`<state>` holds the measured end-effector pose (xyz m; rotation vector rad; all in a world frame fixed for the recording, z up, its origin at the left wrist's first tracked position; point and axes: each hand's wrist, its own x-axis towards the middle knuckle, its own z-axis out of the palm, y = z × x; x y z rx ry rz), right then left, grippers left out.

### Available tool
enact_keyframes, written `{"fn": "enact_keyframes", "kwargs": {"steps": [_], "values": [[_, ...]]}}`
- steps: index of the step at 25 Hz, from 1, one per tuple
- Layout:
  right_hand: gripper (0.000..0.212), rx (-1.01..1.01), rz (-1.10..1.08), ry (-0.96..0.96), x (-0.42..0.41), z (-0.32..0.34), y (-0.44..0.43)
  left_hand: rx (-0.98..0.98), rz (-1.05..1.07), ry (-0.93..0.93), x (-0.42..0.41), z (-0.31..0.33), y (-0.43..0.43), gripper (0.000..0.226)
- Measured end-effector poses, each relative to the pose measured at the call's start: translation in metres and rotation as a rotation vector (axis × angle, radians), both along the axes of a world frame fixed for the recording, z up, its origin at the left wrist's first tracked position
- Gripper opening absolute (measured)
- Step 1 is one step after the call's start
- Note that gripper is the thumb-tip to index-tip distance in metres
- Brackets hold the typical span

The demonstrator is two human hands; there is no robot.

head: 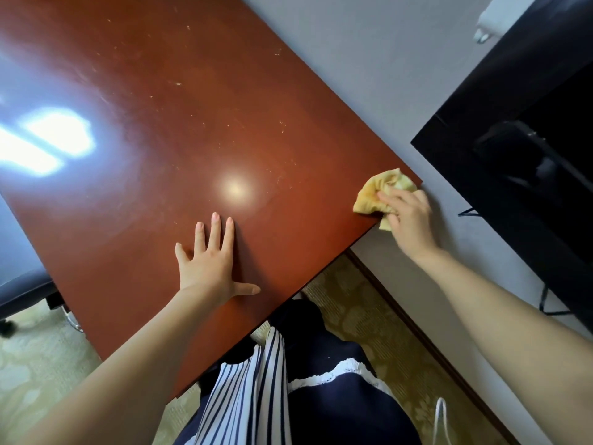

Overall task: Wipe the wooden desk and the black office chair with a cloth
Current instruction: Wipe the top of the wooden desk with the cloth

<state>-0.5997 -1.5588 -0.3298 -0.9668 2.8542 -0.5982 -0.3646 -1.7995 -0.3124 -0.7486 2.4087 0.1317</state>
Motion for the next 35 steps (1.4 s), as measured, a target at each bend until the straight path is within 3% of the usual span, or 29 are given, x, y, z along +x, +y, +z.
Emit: {"fn": "enact_keyframes", "kwargs": {"steps": [5,8,12,17,22,26,30,35], "values": [[0.031,-0.124,-0.527,-0.003,-0.025,-0.006,-0.047,-0.01,0.002,0.005,0.001,-0.003,0.001,0.138],[0.027,-0.069,-0.611,-0.007,-0.037,-0.001,-0.087,-0.009,0.004,0.01,0.003,-0.005,0.0,0.139],[0.031,0.135,-0.278,-0.058,-0.029,0.001,-0.136,-0.007,0.017,0.022,0.005,-0.007,0.0,0.139],[0.034,0.06,0.228,-0.062,0.039,-0.004,-0.162,-0.003,0.022,0.021,0.006,-0.008,-0.002,0.139],[0.04,-0.107,0.512,-0.082,0.108,-0.001,-0.103,-0.011,0.019,0.014,0.006,-0.007,-0.001,0.138],[0.05,-0.073,0.685,0.026,0.085,-0.002,-0.041,0.003,0.025,0.023,0.006,-0.007,-0.001,0.139],[0.057,-0.053,0.379,0.09,0.036,-0.006,-0.015,0.005,0.031,0.031,0.005,-0.008,-0.002,0.139],[0.04,-0.048,-0.235,0.028,-0.019,-0.008,-0.034,-0.011,0.03,0.033,0.004,-0.01,-0.001,0.14]]}}
